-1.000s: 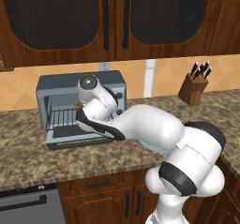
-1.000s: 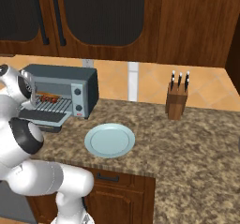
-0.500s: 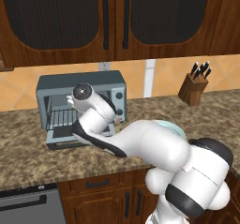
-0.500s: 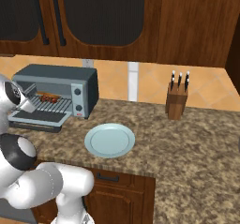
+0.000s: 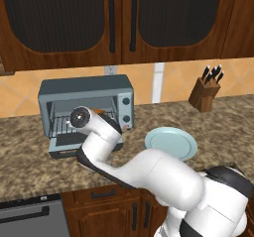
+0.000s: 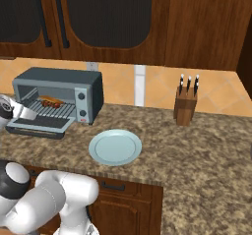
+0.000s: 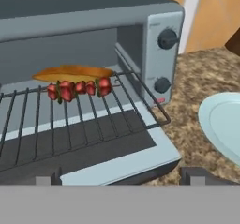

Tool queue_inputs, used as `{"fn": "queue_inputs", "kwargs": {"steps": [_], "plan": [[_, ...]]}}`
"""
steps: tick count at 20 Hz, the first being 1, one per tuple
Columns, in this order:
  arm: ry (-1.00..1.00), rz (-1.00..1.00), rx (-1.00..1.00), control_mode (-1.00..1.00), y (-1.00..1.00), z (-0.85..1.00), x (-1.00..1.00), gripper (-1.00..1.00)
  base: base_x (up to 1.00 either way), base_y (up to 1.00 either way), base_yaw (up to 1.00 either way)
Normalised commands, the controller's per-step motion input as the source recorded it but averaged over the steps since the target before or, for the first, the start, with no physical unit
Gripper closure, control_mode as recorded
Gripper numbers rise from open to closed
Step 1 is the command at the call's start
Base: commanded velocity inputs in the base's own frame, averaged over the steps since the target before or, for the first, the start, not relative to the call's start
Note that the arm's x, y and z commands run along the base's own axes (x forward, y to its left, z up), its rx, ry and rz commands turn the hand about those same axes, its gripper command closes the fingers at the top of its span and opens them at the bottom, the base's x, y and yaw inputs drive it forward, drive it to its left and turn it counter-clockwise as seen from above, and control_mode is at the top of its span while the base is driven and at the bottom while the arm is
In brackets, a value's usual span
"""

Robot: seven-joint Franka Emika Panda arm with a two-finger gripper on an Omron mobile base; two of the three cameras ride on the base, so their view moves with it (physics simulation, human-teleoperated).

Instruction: Pick up the kebab skewer and baguette bread, and place them inside the toaster oven. Close the toaster oven door and start by setting the timer.

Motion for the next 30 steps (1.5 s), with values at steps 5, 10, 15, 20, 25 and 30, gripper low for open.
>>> {"fn": "queue_inputs", "kwargs": {"steps": [5,10,15,20,25,30], "plan": [[-0.02,0.02,-0.09,-1.0,0.0,-0.01,0.0,-1.0,0.0,0.0,0.0],[-0.13,0.04,0.0,-1.0,0.0,-0.07,0.0,-1.0,0.0,0.0,0.0],[-0.16,0.13,0.0,-1.0,-0.1,-0.42,0.0,-1.0,0.0,0.0,0.0],[0.0,0.18,-0.07,-1.0,-0.14,-0.03,0.0,-1.0,0.0,0.0,0.0],[0.0,0.2,-0.11,-1.0,-0.11,0.0,0.0,-1.0,0.0,0.0,0.0],[-0.03,0.04,0.02,-1.0,0.01,-0.25,0.01,-1.0,0.0,0.0,0.0]]}}
